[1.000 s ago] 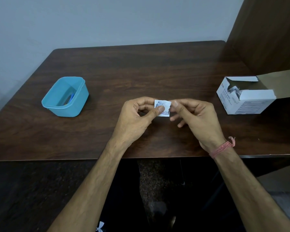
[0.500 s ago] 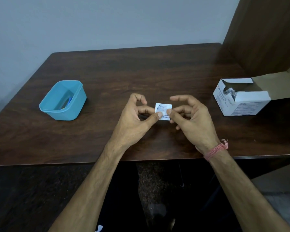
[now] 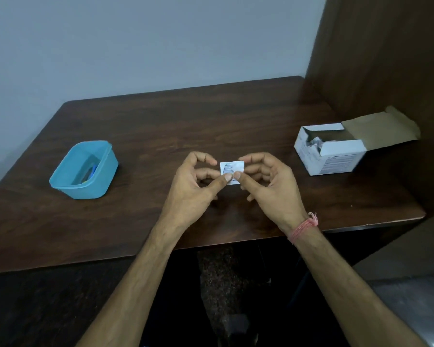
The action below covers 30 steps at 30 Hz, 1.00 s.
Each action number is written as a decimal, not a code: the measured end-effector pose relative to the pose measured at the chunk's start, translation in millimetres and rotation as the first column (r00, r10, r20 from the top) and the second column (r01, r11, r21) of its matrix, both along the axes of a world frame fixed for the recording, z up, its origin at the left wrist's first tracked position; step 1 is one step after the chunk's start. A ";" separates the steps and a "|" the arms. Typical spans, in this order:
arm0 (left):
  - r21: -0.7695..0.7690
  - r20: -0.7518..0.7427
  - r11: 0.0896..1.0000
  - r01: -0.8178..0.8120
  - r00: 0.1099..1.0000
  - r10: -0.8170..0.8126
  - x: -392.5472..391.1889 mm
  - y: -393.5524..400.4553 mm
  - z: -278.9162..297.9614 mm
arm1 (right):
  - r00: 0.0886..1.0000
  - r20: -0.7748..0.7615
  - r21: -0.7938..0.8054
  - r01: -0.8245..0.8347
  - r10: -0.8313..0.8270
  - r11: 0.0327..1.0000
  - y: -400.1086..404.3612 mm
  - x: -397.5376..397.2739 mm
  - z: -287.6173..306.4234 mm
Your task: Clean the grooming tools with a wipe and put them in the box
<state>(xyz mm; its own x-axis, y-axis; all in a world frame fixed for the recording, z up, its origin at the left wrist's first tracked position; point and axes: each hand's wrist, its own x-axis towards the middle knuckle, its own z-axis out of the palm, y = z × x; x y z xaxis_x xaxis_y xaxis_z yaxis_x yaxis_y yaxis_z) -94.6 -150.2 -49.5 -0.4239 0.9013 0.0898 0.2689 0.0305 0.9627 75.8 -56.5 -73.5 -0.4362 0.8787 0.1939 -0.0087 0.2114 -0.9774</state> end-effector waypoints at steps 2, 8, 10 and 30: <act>0.009 0.057 1.000 -0.008 0.998 0.008 14.2 0.4 8.4 | 0.997 -0.064 -0.048 0.031 -0.034 0.998 -6.2 14.0 3.2; 0.034 0.159 0.995 0.092 0.983 -0.096 74.0 8.3 12.5 | 0.970 -0.137 -0.182 0.173 -0.199 0.968 -30.9 82.8 3.1; 0.064 0.168 0.985 0.157 0.972 -0.166 101.0 10.6 11.6 | 0.959 -0.131 -0.200 0.221 -0.250 0.955 -39.9 109.0 2.6; -0.201 0.138 0.870 0.450 0.892 -0.430 256.3 1.0 -63.9 | 0.704 0.474 -0.591 0.700 -0.529 0.402 -130.5 325.9 -197.1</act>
